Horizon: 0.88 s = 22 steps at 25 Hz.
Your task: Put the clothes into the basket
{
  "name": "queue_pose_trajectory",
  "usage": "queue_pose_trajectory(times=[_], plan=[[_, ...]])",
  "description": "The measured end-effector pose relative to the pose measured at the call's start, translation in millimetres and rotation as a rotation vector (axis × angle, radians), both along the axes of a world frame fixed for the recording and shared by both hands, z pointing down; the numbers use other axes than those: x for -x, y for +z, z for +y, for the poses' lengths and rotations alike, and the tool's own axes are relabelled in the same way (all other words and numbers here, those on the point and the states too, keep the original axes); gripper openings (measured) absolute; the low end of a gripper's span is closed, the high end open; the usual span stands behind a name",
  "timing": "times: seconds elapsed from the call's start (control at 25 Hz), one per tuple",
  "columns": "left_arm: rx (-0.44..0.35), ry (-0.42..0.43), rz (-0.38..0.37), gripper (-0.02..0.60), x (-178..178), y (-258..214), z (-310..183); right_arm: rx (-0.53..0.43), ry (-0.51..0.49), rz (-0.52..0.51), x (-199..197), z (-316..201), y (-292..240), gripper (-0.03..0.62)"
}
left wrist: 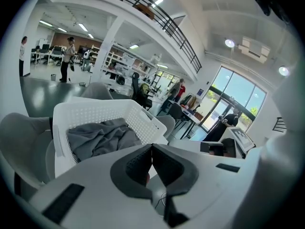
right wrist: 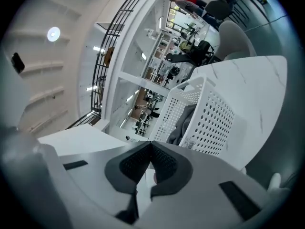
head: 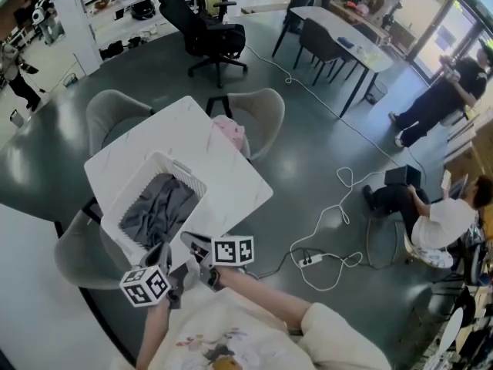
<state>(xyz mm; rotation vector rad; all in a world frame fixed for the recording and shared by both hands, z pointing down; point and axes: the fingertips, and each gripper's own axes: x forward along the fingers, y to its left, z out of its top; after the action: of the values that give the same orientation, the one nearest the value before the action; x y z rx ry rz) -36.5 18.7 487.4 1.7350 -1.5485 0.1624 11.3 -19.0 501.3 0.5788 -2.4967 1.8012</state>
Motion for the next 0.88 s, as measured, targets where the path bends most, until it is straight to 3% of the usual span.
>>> queue_pose_trajectory(times=[0.24,0.56,0.88], plan=[[-0.026,-0.005,0.013,0.011,-43,-4,15,-0.101,-0.033,0.005,-37,18,-9,0.009],[-0.053,-0.034,0.020,0.011,-79,-15,50,-0.232,-0.120,-0.019,-52,50,-31,0.008],[-0.072,-0.009,-0.004,0.011,-107,-15,68,-0.355,-0.109,-0.020,-70,68,-58,0.008]])
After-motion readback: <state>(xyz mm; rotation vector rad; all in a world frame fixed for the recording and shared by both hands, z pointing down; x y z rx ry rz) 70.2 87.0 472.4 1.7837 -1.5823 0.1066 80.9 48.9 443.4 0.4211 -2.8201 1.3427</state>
